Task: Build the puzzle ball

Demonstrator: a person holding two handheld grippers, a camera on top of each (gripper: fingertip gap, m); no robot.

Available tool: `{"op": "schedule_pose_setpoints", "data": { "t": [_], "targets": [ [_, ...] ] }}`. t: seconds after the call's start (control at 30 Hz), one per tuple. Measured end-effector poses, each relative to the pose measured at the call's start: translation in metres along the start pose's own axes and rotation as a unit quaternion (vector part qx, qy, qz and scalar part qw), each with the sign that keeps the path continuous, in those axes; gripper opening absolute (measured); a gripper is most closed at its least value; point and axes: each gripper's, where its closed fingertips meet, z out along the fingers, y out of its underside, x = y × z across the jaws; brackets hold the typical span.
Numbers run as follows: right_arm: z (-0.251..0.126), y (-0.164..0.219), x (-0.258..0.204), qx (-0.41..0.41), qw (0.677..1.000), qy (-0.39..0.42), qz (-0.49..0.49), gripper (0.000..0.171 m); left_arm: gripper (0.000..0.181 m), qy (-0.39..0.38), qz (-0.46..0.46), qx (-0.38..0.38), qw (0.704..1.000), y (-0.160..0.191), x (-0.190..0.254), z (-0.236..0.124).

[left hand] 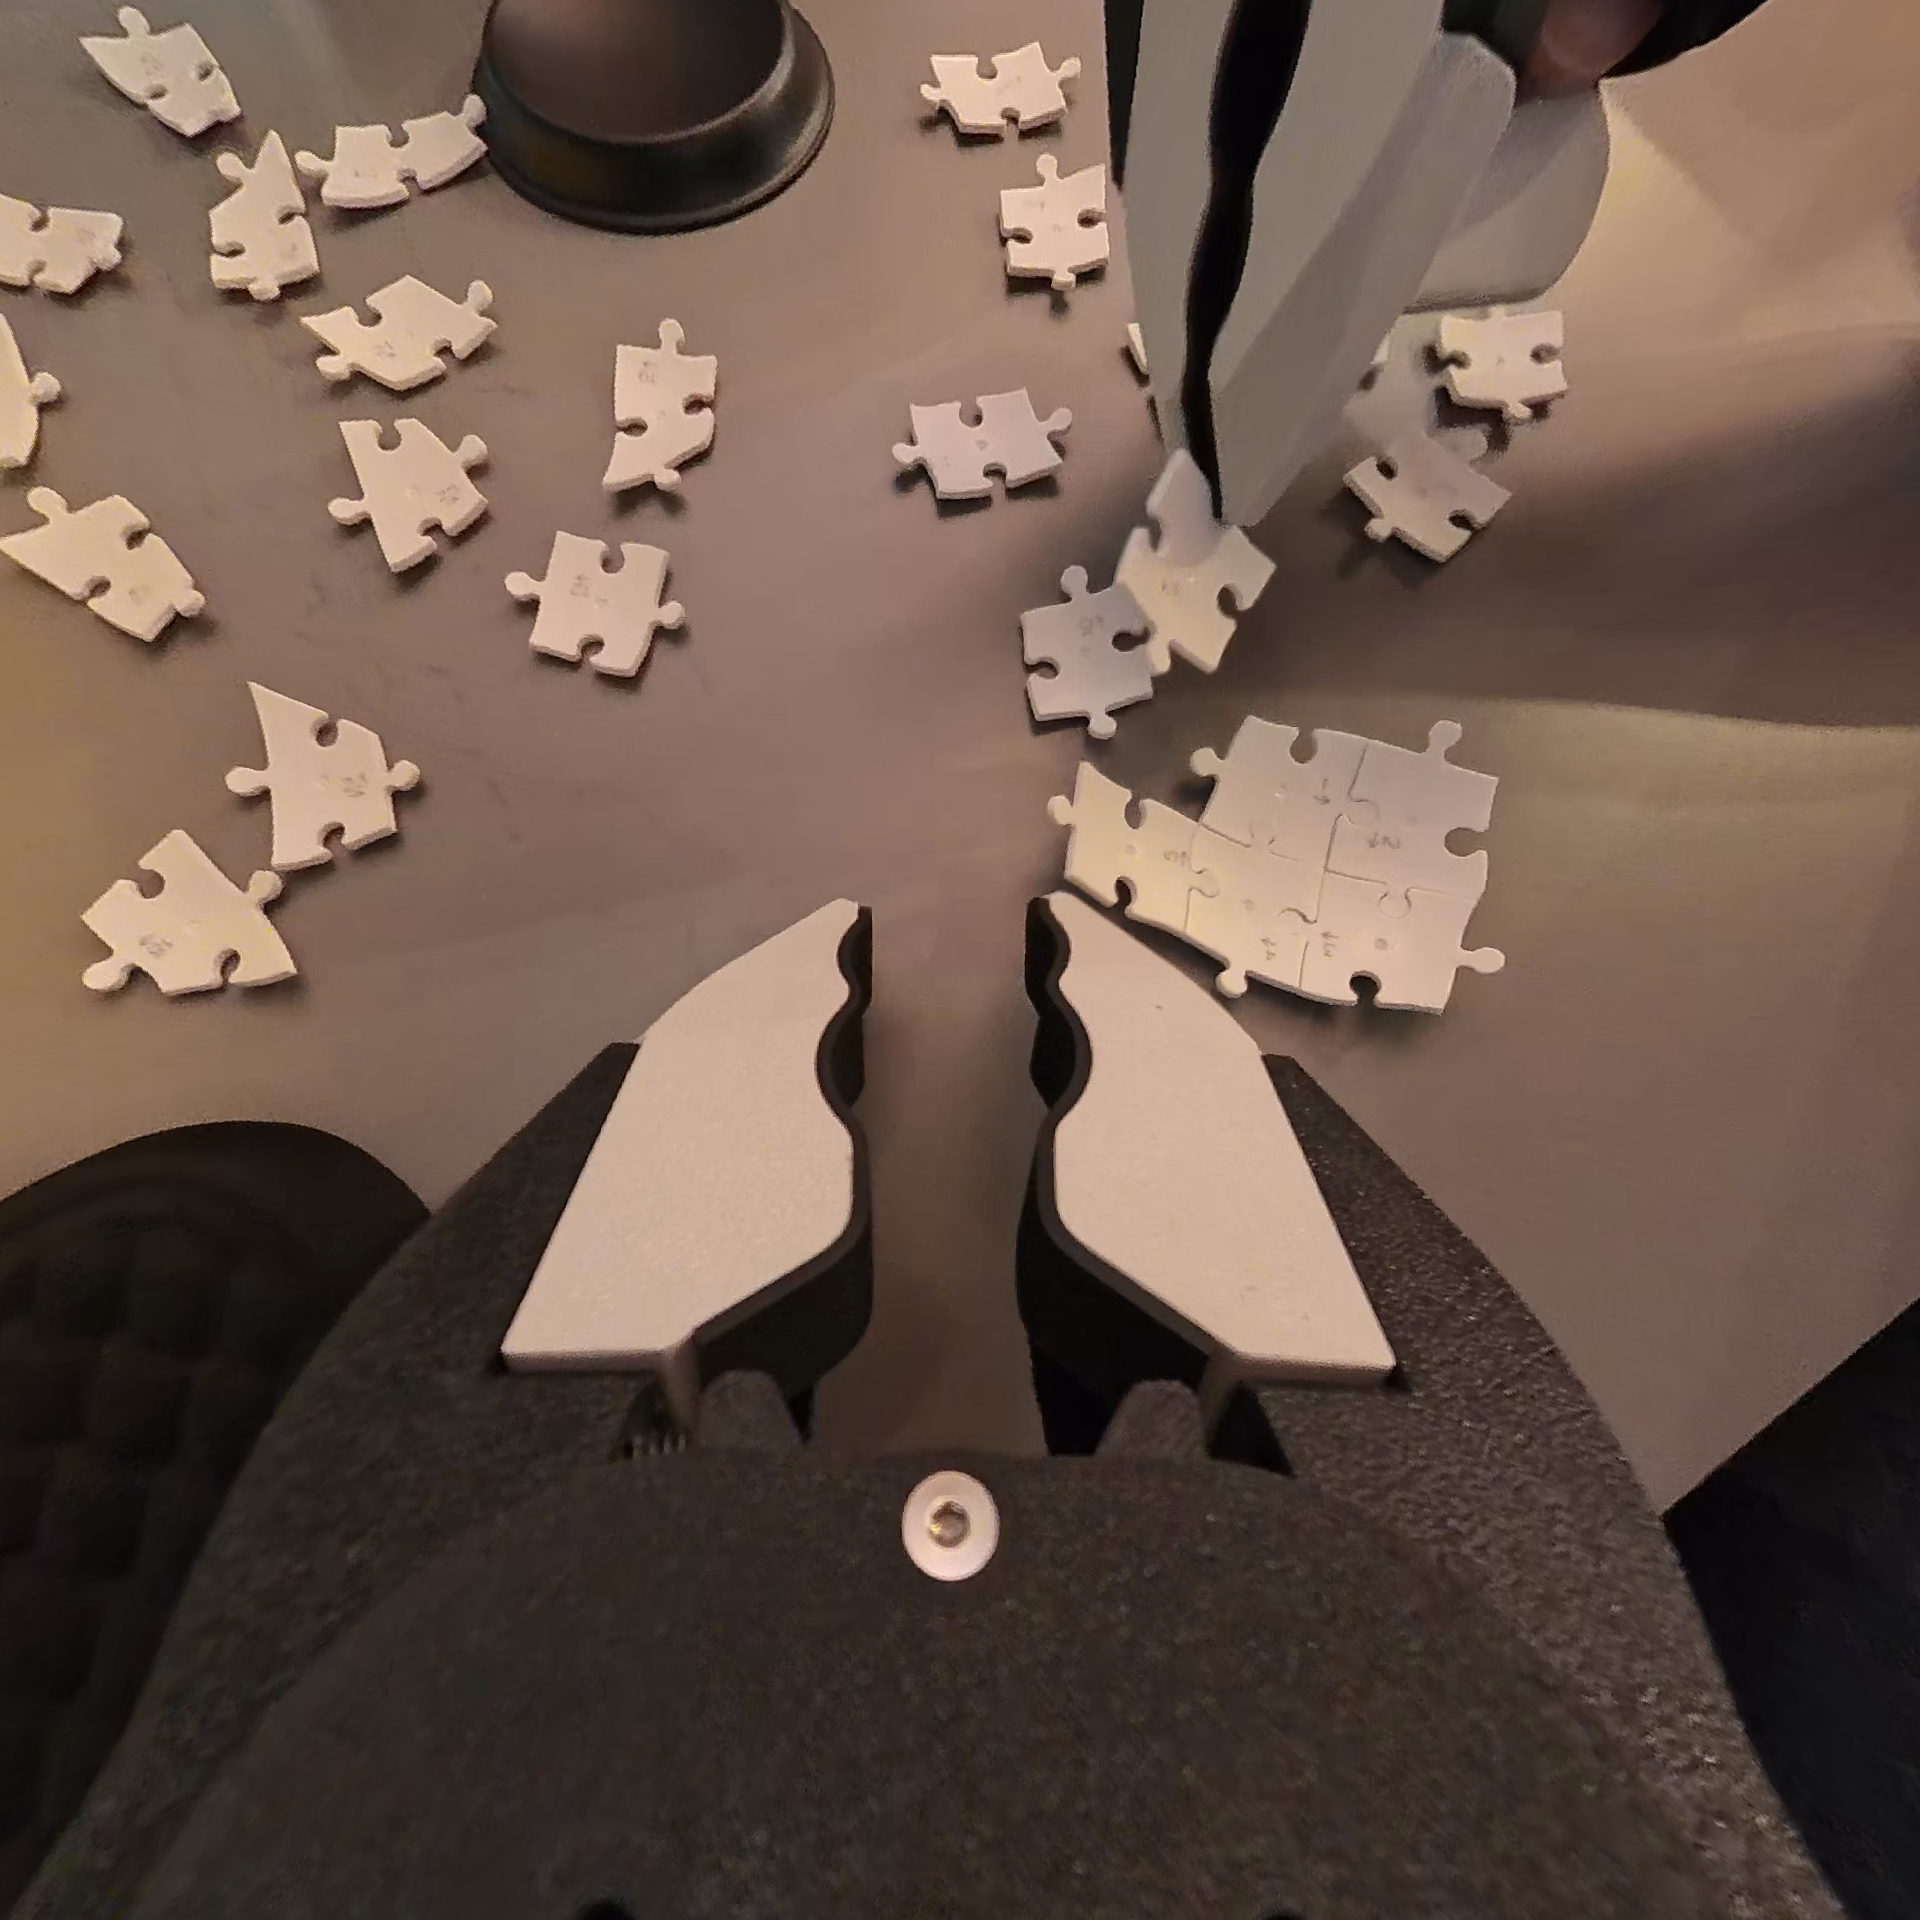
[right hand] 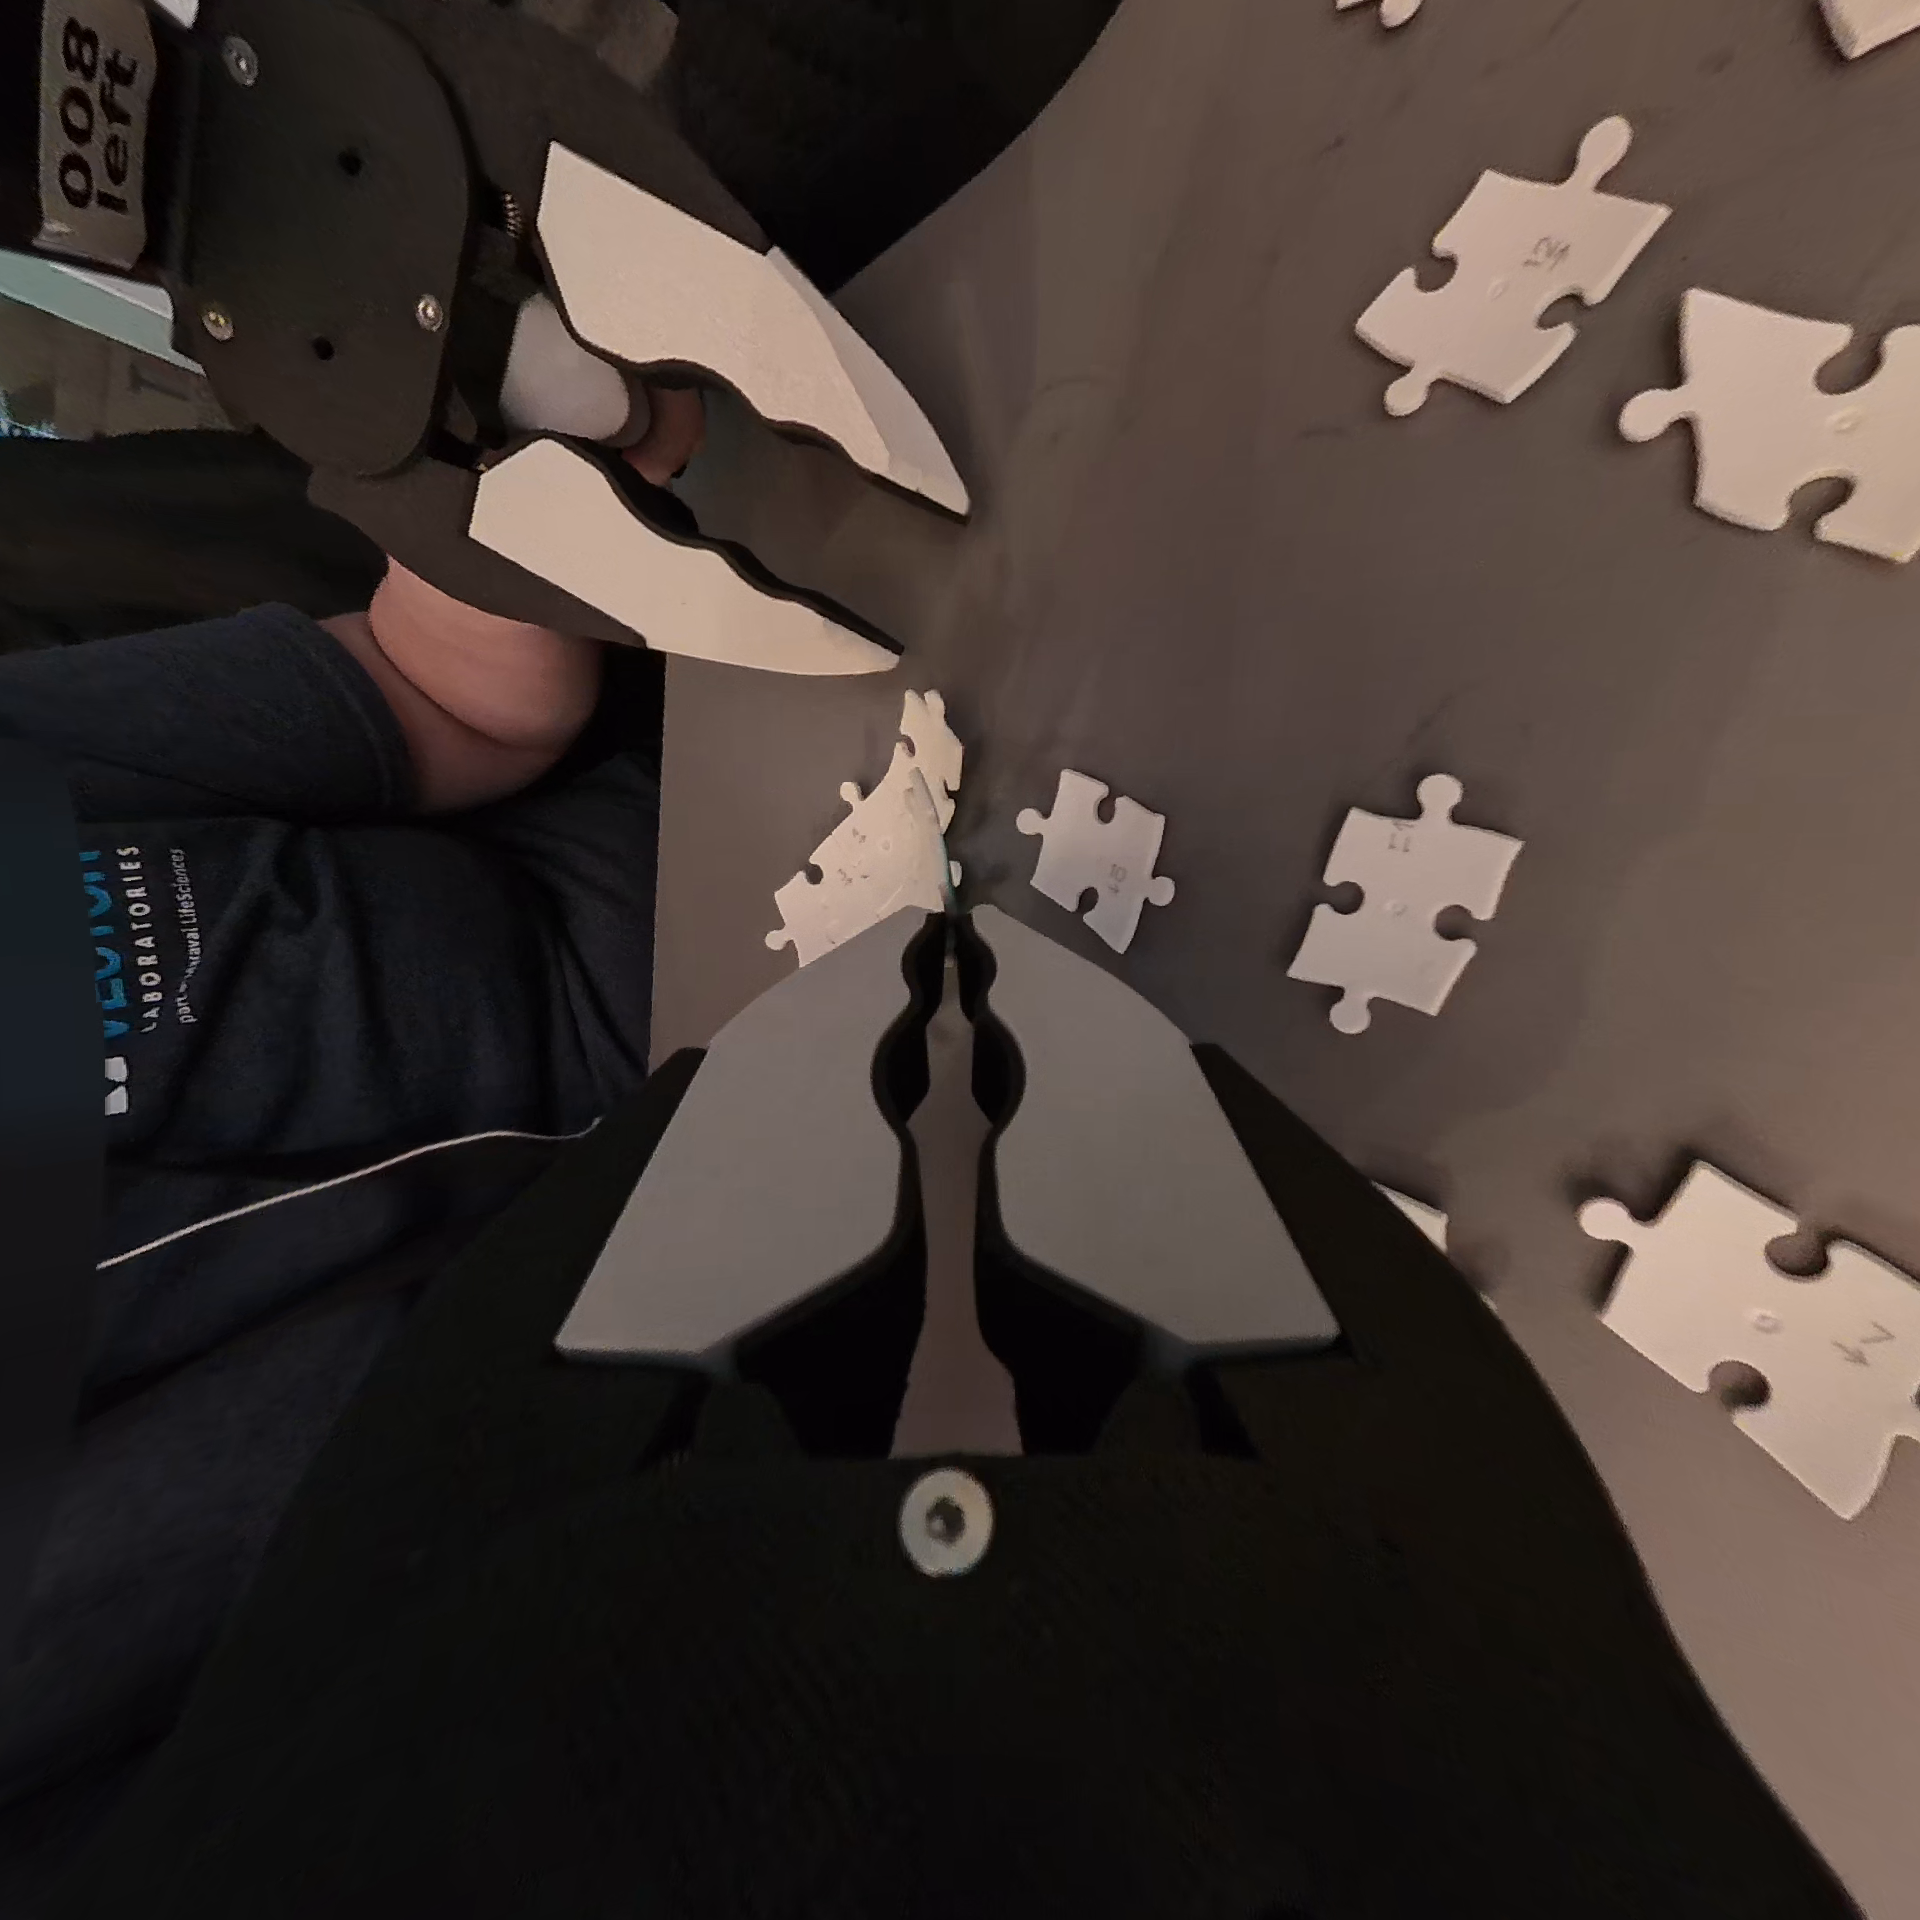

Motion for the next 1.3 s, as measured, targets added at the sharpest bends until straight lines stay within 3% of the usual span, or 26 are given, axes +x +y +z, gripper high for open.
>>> {"op": "schedule_pose_setpoints", "data": {
  "t": [0.7,0.87,1.03,1.17,1.3],
  "targets": [
    [-0.007,-0.017,-0.004,0.054,0.998,-0.013,-0.008,0.003,0.027,0.009,-0.026,0.042,0.999,-0.013,0.001,-0.007],
    [-0.018,-0.050,-0.028,0.156,0.984,-0.044,-0.067,0.003,0.029,0.052,-0.075,0.139,0.986,-0.048,0.012,-0.018],
    [-0.037,-0.079,-0.065,0.280,0.947,-0.079,-0.136,0.003,0.029,0.112,-0.136,0.274,0.946,-0.089,0.016,-0.043],
    [-0.040,-0.085,-0.074,0.316,0.932,-0.083,-0.158,0.003,0.026,0.158,-0.168,0.333,0.914,-0.104,0.014,-0.060],
    [-0.040,-0.086,-0.077,0.327,0.927,-0.087,-0.163,0.003,0.020,0.177,-0.173,0.353,0.902,-0.109,0.015,-0.065]
  ]
}}
